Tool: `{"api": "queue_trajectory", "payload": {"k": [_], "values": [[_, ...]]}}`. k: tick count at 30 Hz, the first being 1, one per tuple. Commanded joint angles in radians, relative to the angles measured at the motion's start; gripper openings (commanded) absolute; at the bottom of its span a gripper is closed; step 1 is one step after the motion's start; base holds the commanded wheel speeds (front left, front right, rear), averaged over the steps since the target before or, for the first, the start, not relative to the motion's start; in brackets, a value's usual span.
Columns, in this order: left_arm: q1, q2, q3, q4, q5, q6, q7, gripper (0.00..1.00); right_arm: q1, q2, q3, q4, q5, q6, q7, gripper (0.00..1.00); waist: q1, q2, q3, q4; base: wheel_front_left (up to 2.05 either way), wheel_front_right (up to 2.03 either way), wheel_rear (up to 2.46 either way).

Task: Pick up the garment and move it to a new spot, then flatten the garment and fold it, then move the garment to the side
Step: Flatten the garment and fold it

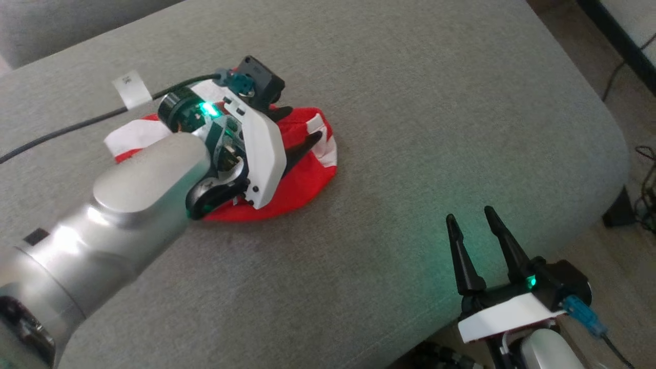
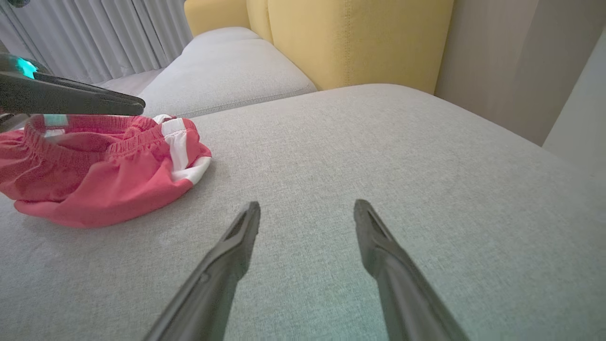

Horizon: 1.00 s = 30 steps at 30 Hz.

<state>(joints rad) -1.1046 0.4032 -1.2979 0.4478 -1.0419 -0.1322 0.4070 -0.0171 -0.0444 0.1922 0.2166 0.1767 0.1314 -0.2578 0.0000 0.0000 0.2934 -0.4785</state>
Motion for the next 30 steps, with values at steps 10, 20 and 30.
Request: {"api": "queue_trajectory", "payload": {"k": [10, 20, 30], "values": [[-0.080, 0.037, 0.021, 0.032, -0.005, 0.002, 0.042, 1.00, -0.032, -0.006, 0.042, -0.036, 0.034, -0.001, -0.004, 1.00, 0.0000, 0.0000, 0.036, -0.068, 0.00, 0.00, 0.00], [-0.080, 0.036, 0.018, -0.010, 0.001, 0.002, 0.062, 0.20, -0.040, -0.006, 0.048, -0.041, 0.050, -0.001, -0.004, 1.00, 0.0000, 0.0000, 0.072, -0.079, 0.00, 0.00, 0.00], [-0.117, 0.003, 0.020, -0.104, -0.071, 0.002, -0.079, 0.00, -0.034, -0.006, 0.047, -0.017, 0.026, -0.001, -0.004, 1.00, 0.0000, 0.0000, 0.004, -0.028, 0.00, 0.00, 0.00]]}}
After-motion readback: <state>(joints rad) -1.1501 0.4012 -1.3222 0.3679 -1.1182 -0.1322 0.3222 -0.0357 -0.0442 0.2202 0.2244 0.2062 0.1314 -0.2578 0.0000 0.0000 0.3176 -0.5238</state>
